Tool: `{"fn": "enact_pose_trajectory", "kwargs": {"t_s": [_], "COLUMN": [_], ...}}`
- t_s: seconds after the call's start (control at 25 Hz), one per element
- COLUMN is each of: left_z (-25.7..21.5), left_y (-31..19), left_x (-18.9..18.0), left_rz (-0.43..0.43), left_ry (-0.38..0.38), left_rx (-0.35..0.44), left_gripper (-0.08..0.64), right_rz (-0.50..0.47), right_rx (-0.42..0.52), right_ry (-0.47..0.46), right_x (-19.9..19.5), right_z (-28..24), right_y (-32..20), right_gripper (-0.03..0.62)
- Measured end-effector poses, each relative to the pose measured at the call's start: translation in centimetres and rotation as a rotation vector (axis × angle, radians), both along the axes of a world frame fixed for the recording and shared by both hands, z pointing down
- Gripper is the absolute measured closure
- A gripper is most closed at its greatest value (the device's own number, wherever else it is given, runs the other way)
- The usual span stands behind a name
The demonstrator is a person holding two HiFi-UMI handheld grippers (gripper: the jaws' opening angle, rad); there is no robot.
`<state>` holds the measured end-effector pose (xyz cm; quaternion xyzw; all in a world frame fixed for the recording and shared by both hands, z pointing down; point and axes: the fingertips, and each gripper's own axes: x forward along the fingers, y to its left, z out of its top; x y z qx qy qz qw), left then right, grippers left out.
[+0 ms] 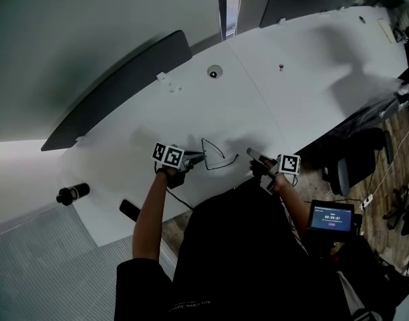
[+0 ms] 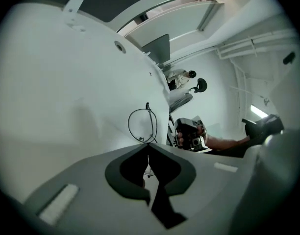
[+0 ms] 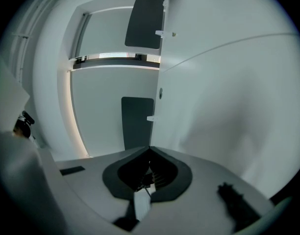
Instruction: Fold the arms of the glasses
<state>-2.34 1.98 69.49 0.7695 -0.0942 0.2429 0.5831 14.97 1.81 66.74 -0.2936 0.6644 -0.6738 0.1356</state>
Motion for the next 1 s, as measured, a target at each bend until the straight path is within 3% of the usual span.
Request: {"fn": "enact_pose_trajectory", "kwargs": {"t_s": [0.16, 0.48, 0.64, 0.76, 0.84, 0.92, 1.0], "left_z": [-1.2, -3.1, -4.6, -5.4, -6.7, -8.2, -8.8], "left_y": [-0.9, -2.7, -1.8, -1.8, -2.3, -3.2, -3.5], "left_x": [-0.7, -2.5, -2.1, -2.7, -3.9, -5.7, -7.3], "left_rz": [-0.076, -0.554, -0.678, -0.725, -0.810, -0.955, -1.075], "left_ry": [0.007, 0.278, 0.404, 0.476, 0.613, 0.801, 0.911], "left_rx": [0.081, -0.083, -0.156, -0.102, -0.071, -0.064, -0.031], "left_gripper": [0.549, 0.551, 0.551, 0.551, 0.551, 0.551, 0.551], "right_rz": [-0.009, -0.047, -0.077, -0.101, -0.108, -0.117, -0.131], "right_rx": [-0.005, 0.003, 0.023, 0.037, 0.038, 0.039, 0.044], "right_ry": [-0.002, 0.015, 0.030, 0.033, 0.033, 0.040, 0.049], "right_x": [-0.3, -1.2, -1.7, -2.6, -3.2, -3.4, -3.7], "right_z": [0.0, -0.1, -0.7, -1.1, -1.0, -0.9, -0.9], "right_y": [-0.1, -0.2, -0.3, -0.5, -0.7, -0.8, -0.9], "right_gripper": [0.583, 0.583, 0.583, 0.583, 0.583, 0.583, 0.583]}}
